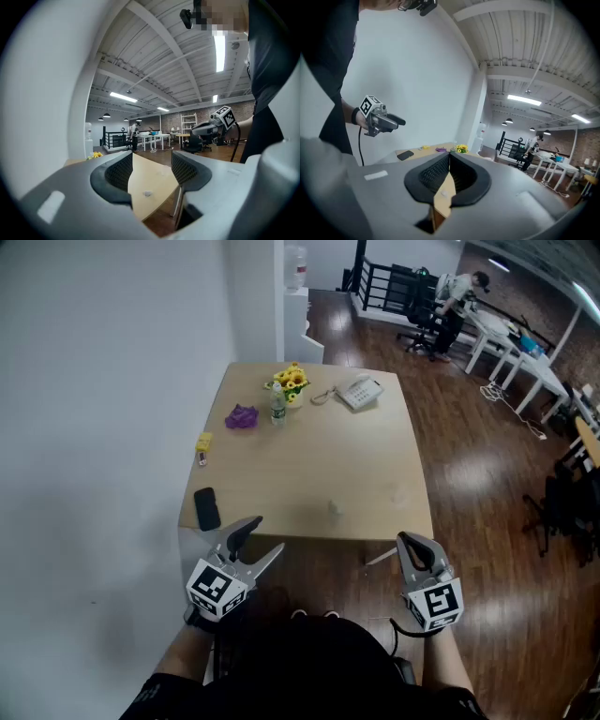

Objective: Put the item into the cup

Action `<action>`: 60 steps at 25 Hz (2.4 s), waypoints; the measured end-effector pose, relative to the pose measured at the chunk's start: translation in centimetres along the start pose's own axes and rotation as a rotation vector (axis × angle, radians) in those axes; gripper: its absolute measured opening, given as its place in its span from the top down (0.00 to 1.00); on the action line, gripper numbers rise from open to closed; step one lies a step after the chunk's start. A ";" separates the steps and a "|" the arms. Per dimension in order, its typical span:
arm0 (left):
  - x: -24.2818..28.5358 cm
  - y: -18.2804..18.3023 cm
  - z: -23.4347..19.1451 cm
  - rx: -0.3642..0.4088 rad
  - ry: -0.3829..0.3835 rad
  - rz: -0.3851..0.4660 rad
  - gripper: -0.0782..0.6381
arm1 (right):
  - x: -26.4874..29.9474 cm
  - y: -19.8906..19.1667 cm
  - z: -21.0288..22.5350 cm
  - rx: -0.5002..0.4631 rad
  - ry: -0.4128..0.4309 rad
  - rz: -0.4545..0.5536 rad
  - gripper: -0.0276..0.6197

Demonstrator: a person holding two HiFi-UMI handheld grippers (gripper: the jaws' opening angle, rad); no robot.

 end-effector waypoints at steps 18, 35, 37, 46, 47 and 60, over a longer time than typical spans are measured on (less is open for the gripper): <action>3.3 -3.2 -1.3 -0.029 -0.025 -0.063 0.54 | 9.1 -5.6 0.7 0.024 0.132 -0.117 0.82; 13.0 -6.9 -4.3 -0.109 0.029 -0.183 0.54 | 26.1 -26.0 -2.6 -0.063 0.471 -0.543 0.78; 14.3 -6.6 -4.7 -0.127 0.038 -0.188 0.54 | 27.1 -27.8 -2.8 -0.080 0.496 -0.578 0.78; 18.3 -7.3 -6.2 -0.167 0.086 -0.232 0.54 | 29.2 -33.2 -4.5 -0.188 0.610 -0.698 0.78; 18.6 -7.4 -6.3 -0.170 0.091 -0.235 0.54 | 29.2 -33.2 -4.6 -0.190 0.616 -0.701 0.80; 23.1 -6.3 -6.1 -0.151 0.057 -0.235 0.54 | 26.0 -24.1 4.0 0.042 0.466 -0.453 0.93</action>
Point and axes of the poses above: the fingertips, and each gripper's own axes: x forward along the fingers, z to its right, y out of its top, the point moved 1 cm from there along -x, backward along the fingers, and after that the axes turned 1 degree about z, right-handed, at the moved point
